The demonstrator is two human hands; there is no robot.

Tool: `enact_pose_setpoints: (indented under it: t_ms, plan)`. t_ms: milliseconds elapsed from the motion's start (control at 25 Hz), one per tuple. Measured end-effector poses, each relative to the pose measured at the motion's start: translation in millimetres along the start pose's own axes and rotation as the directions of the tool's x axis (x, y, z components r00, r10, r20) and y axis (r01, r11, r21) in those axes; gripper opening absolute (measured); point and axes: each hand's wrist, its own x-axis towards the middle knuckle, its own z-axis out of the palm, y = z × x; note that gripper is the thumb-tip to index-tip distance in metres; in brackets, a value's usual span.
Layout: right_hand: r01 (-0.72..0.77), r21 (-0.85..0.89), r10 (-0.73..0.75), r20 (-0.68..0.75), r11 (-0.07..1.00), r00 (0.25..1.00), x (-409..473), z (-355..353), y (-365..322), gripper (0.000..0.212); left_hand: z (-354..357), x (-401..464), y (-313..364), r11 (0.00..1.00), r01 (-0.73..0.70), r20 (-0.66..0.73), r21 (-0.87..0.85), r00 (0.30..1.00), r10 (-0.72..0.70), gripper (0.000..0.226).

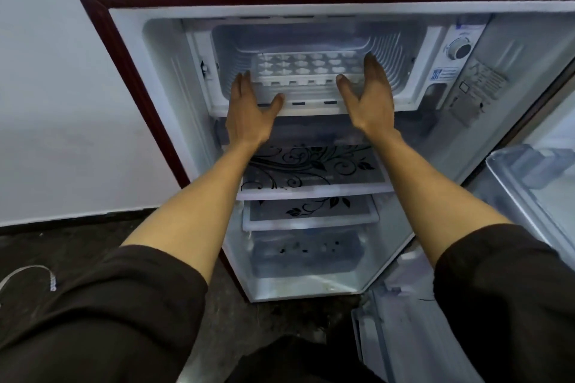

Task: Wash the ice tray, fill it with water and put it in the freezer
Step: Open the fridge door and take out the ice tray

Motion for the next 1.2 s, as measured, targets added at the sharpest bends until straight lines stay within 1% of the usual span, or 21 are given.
enact_pose_setpoints:
  t_ms: [120, 160, 240, 320, 400, 440, 560, 680, 760, 840, 880, 960, 1000, 1040, 1080, 1200]
  plan:
    - [-0.006, -0.001, 0.006, 0.029, 1.0, 1.0, 27.1, 7.6, 15.1, 0.082, 11.7, 31.1, -3.3, 1.0, -0.018, -0.066, -0.003, 0.998, 0.018, 0.082]
    - [-0.013, -0.003, 0.013, 0.041, 1.0, 0.999, 35.8, 7.2, 18.8, 0.083, 13.9, 39.7, -2.4, 1.0, -0.001, -0.068, 0.017, 0.998, 0.002, 0.084]
    - [-0.039, 0.003, 0.038, 0.076, 0.999, 0.996, 49.3, 7.9, 23.7, 0.082, 18.5, 51.5, -0.8, 0.995, 0.068, -0.015, 0.079, 0.998, -0.067, 0.093]
    - [-0.112, 0.023, 0.109, 0.117, 0.993, 0.987, 59.2, 12.3, 26.7, 0.079, 22.5, 55.0, 0.7, 0.982, 0.141, 0.002, 0.127, 0.99, -0.142, 0.096]
    - [-0.212, 0.001, 0.21, 0.126, 0.977, 0.969, 64.8, 17.1, 27.7, 0.079, 24.3, 56.4, 1.4, 0.97, 0.193, -0.025, 0.147, 0.981, -0.191, 0.091]
    - [-0.234, -0.02, 0.235, 0.108, 0.972, 0.966, 65.8, 19.7, 27.7, 0.077, 24.3, 56.7, 1.9, 0.966, 0.205, -0.029, 0.158, 0.979, -0.203, 0.088]
    - [-0.238, -0.049, 0.241, 0.066, 0.97, 0.968, 66.1, 22.6, 27.8, 0.073, 24.0, 57.6, 4.1, 0.961, 0.216, -0.019, 0.174, 0.976, -0.216, 0.079]
    - [-0.244, 0.002, 0.242, 0.092, 0.97, 0.966, 66.7, 20.6, 31.7, 0.067, 23.6, 57.3, 2.5, 0.965, 0.212, -0.013, 0.156, 0.977, -0.212, 0.076]
    - [-0.234, 0.053, 0.227, 0.114, 0.971, 0.967, 68.2, 17.7, 34.1, 0.052, 22.1, 55.6, 2.4, 0.972, 0.211, -0.019, 0.108, 0.978, -0.21, 0.076]
    - [-0.236, 0.133, 0.221, 0.12, 0.962, 0.968, 68.3, 14.3, 35.2, 0.024, 19.6, 52.4, 2.8, 0.977, 0.202, -0.013, 0.069, 0.979, -0.202, 0.077]
    - [-0.245, 0.211, 0.224, 0.118, 0.946, 0.967, 66.8, 11.1, 33.0, 0.014, 17.7, 50.8, 3.3, 0.979, 0.201, 0.0, 0.039, 0.98, -0.201, 0.077]
    - [-0.249, 0.351, 0.229, 0.096, 0.903, 0.969, 60.5, 2.5, 24.0, 0.024, 10.0, 47.5, 8.0, 0.972, 0.212, 0.031, -0.103, 0.977, -0.21, 0.073]
    - [-0.248, 0.385, 0.23, 0.093, 0.889, 0.969, 57.2, -1.4, 19.0, 0.021, 5.1, 46.3, 11.0, 0.951, 0.222, 0.034, -0.213, 0.975, -0.22, 0.069]
    - [-0.255, 0.405, 0.234, 0.101, 0.878, 0.967, 53.6, -5.4, 13.4, 0.013, -0.1, 44.5, 14.3, 0.92, 0.229, 0.024, -0.318, 0.972, -0.233, 0.066]
    - [-0.255, 0.421, 0.232, 0.107, 0.87, 0.967, 49.3, -9.1, 8.5, 0.009, -5.6, 41.3, 17.5, 0.891, 0.227, 0.006, -0.393, 0.97, -0.244, 0.063]
    - [-0.223, 0.497, 0.217, 0.07, 0.839, 0.974, 34.6, -22.7, -5.4, 0.01, -21.0, 23.9, 28.7, 0.835, 0.199, -0.042, -0.513, 0.966, -0.256, 0.054]
